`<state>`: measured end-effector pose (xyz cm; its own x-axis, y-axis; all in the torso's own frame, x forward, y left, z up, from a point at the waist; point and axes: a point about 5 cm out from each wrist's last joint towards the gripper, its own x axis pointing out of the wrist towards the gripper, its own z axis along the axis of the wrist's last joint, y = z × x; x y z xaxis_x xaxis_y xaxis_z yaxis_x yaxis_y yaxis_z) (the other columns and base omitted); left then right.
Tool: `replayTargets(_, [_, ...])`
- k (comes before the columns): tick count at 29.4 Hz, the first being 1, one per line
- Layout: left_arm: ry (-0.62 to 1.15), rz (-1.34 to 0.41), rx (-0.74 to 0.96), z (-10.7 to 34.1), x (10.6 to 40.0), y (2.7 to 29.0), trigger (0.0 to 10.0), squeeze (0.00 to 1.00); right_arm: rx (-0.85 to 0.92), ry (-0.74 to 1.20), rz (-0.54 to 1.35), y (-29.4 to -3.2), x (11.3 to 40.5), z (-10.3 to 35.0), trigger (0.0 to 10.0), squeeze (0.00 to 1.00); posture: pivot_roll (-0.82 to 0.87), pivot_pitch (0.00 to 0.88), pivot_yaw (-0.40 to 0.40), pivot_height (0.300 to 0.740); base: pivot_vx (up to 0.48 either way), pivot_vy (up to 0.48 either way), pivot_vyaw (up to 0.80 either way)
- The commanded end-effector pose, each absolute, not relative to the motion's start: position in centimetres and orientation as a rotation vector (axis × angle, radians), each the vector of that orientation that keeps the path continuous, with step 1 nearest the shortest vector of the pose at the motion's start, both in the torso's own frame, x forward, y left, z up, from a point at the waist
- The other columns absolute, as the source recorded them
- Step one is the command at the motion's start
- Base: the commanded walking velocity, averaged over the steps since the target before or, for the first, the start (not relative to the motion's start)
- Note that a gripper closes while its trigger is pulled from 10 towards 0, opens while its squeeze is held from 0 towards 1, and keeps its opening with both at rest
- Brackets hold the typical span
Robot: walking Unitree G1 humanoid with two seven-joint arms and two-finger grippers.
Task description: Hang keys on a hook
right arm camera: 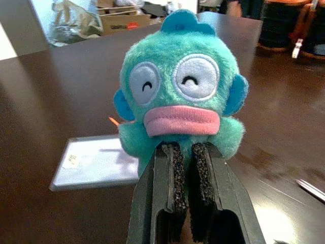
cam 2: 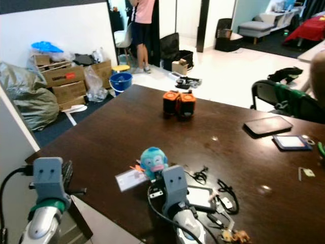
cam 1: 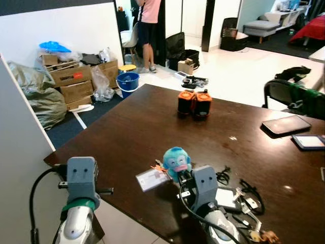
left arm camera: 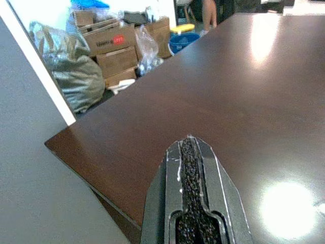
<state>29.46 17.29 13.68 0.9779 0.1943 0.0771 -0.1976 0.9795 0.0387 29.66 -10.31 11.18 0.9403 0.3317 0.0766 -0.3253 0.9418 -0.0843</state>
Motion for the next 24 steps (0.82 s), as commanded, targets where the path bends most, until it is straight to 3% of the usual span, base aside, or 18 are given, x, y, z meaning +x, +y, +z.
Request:
replayTargets(1, [-0.035,0.210,0.049,12.9,29.4,18.0,10.0,0.00,-0.065,-0.087,0.350,-9.8,29.6,11.2,10.0,0.00,-0.10,0.000,0.143,0.740,0.000,0.000,0.80])
replayTargets(24, [-0.093,0.249,-0.002,13.0,25.6,19.5,10.0,0.00,-0.060,-0.106,0.369,-9.6,30.0,12.3,10.0,0.00,-0.09,0.000,0.123,0.740,0.000,0.000,0.80])
